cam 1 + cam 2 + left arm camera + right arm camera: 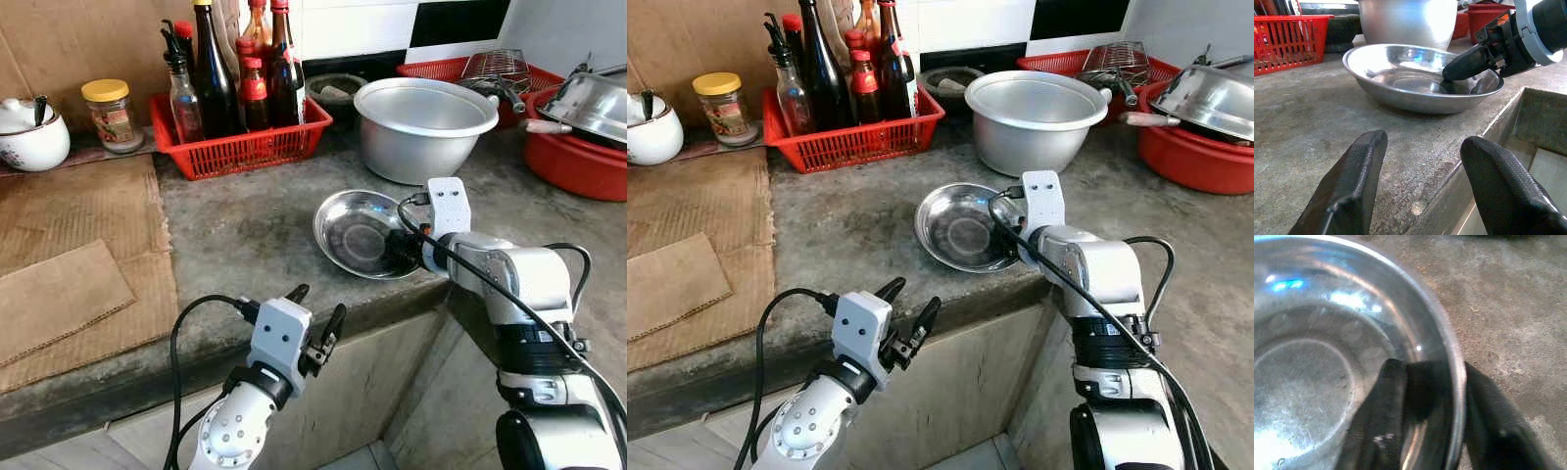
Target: Kitchen organization
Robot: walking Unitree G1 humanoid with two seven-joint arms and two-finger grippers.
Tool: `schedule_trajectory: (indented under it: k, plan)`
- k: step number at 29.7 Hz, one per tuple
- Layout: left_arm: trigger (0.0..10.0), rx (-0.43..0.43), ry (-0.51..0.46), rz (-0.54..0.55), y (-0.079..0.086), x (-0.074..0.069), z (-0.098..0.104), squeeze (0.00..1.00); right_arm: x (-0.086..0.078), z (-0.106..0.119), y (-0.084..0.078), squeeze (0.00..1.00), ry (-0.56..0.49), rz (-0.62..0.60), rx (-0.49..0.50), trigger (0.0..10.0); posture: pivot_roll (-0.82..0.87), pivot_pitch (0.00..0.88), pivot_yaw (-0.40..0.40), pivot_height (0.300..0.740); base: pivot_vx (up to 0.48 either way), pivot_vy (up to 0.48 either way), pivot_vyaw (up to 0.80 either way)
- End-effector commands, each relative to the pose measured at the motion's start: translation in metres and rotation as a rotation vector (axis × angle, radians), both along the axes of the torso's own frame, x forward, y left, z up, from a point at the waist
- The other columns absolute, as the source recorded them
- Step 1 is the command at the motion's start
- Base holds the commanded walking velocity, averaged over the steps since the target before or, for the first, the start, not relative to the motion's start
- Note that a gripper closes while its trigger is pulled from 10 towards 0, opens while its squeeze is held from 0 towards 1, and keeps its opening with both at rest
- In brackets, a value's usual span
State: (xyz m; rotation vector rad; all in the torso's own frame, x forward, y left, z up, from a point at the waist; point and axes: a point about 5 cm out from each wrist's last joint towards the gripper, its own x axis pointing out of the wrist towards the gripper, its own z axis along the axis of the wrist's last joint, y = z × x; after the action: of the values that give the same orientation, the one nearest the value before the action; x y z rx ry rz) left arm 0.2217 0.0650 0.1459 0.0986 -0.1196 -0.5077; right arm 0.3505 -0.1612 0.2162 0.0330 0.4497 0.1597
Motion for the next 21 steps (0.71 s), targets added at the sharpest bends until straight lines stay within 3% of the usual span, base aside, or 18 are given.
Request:
schedule_trajectory:
  k: [1,16,21]
  plan:
    - [10.0,-0.003,0.000,0.005,-0.001,-0.002,0.002,0.00,0.002,-0.001,-0.002,0.00,0.015,-0.020,0.012,0.0,0.16,0.096,-0.069,0.740,0.000,0.000,0.00]
    - [10.0,-0.001,0.002,0.009,-0.001,-0.001,0.001,0.00,0.006,0.004,-0.004,0.00,0.007,-0.114,0.167,0.0,0.16,0.089,-0.072,0.740,0.000,0.000,0.00]
    - [10.0,-0.001,0.001,0.012,0.000,-0.001,0.001,0.00,0.005,0.010,-0.003,0.00,-0.098,-0.168,0.277,0.0,0.16,0.083,-0.072,0.740,0.000,0.000,0.00]
